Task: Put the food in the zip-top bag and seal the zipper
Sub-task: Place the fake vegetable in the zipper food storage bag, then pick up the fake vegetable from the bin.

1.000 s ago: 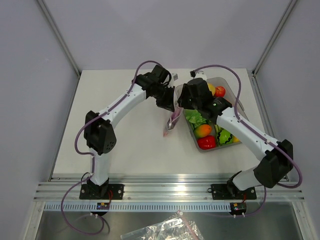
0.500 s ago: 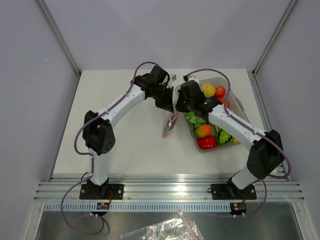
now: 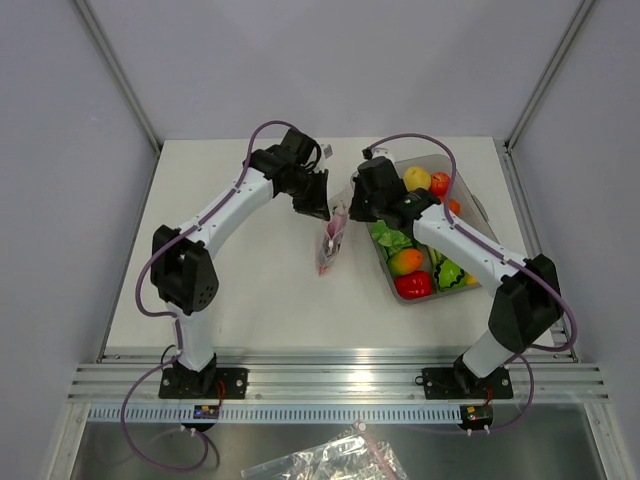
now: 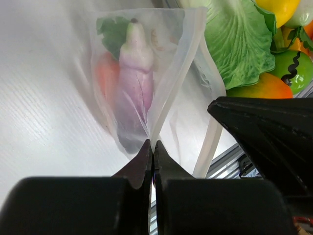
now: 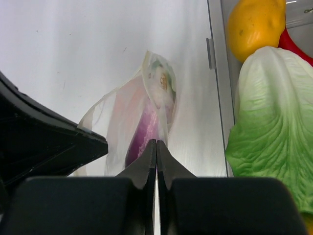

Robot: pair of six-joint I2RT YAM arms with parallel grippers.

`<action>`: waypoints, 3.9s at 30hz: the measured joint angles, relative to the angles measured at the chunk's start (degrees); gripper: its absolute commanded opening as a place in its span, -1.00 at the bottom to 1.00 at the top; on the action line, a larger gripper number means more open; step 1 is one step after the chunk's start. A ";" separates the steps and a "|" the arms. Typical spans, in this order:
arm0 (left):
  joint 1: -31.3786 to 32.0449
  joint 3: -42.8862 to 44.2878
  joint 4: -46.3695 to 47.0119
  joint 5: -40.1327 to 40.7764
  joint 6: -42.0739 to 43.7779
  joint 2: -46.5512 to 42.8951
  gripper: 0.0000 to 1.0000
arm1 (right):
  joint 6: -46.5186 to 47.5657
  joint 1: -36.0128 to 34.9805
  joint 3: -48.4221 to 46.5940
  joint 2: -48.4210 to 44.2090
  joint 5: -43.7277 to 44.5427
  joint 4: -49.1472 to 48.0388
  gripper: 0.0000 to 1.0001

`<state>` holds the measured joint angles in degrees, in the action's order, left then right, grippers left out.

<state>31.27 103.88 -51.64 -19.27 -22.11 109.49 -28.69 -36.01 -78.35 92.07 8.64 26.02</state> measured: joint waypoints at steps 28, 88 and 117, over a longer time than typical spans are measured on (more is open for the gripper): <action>2.40 -1.40 0.87 9.70 -2.36 -0.90 -1.00 | -2.01 22.10 15.50 -14.25 1.73 -3.87 0.48; 3.69 -4.63 1.97 10.32 -0.02 -0.92 -1.00 | -16.15 38.64 5.86 10.01 -2.38 -20.83 -0.40; 3.72 -4.63 2.21 10.23 0.17 -0.46 -1.00 | -3.61 38.64 13.38 5.33 -2.25 -12.33 0.99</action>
<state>34.98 99.24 -49.43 -9.04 -21.93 109.03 -32.29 2.63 -64.97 97.41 6.39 13.69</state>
